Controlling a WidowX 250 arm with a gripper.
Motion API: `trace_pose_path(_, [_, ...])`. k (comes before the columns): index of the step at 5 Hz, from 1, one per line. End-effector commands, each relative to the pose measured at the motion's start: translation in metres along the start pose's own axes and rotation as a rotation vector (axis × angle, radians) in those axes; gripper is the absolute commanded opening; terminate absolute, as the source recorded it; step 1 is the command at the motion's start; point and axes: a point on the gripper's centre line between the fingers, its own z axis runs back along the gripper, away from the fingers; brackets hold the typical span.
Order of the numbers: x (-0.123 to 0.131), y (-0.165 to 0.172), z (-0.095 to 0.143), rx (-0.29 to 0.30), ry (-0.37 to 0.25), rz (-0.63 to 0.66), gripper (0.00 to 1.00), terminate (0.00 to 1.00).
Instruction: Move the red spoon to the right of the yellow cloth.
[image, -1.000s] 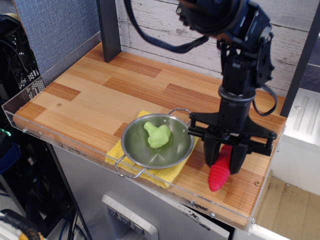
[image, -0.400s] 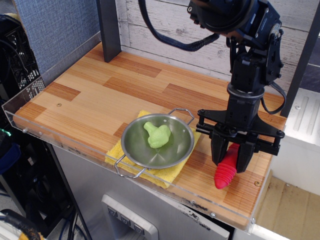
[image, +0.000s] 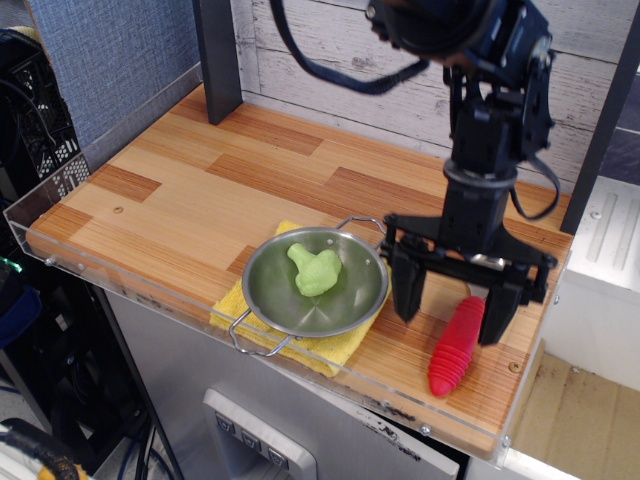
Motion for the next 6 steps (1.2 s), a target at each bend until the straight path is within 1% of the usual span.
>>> trace_pose_path(1, [-0.031, 0.047, 0.117, 0.04, -0.416, 0.047, 1.0, 0.0])
trace_pose_path(2, [-0.045, 0.067, 0.166, 0.042, -0.476, 0.038, 1.0, 0.0])
trace_pose_path(3, [-0.036, 0.078, 0.168, 0.022, -0.418, 0.0, 1.0, 0.0])
trace_pose_path(4, [-0.025, 0.072, 0.158, 0.033, -0.365, -0.075, 1.0, 0.0])
trace_pose_path(5, [-0.022, 0.068, 0.151, 0.049, -0.331, -0.122, 1.0, 0.0])
trace_pose_path(6, [-0.023, 0.071, 0.152, 0.077, -0.303, -0.144, 1.0, 1.0])
